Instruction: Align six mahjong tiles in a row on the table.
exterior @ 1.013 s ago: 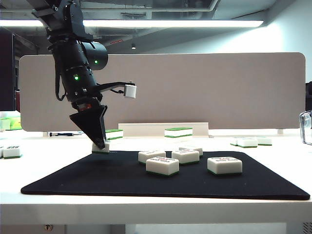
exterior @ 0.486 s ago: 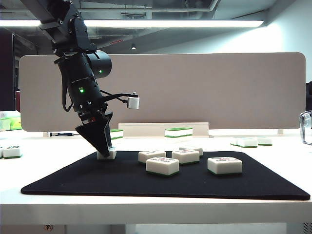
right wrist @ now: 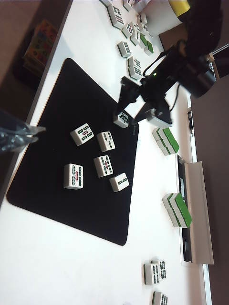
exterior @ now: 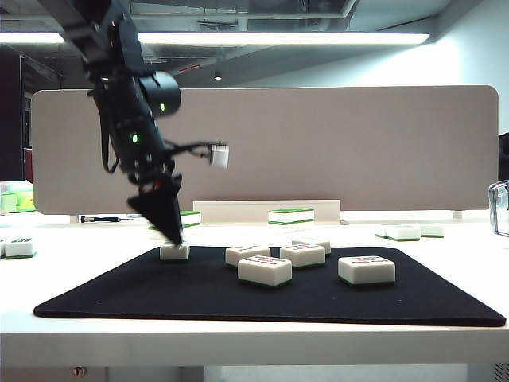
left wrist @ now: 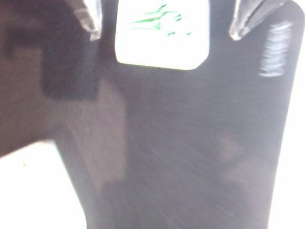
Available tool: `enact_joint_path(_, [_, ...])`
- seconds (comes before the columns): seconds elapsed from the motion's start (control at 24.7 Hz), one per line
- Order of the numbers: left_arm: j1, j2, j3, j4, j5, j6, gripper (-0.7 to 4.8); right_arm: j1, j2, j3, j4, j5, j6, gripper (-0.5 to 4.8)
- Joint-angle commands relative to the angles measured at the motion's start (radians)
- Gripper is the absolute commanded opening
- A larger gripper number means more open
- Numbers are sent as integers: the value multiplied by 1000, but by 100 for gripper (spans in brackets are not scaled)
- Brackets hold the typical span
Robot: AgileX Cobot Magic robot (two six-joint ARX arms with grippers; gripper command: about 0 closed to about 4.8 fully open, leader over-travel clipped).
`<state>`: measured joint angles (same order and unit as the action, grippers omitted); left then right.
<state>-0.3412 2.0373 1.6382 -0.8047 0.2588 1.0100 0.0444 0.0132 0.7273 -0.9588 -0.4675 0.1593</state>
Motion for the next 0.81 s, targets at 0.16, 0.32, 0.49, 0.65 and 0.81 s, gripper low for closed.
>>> enact_joint_path(0.16, [-36,-61,2,217,224,-624,341,1,-13,2,12,-2,-3,-1])
enact_joint_path(0.32, [-159,-50,2,324,93,-652,342,1,-13,2,13,2,-3,-1])
enact_joint_path(0.49, [-256,-22,2,449,-41,-653,399,1,-13,2,12,2,-3,-1])
enact_joint_path(0.65, [-291,21,2,482,-106,-695,479,1,-13,2,13,2,-3,-1])
enact_joint_path(0.81, [-297,60,2,503,-105,-739,479,1,-14,2,12,2,-3,-1])
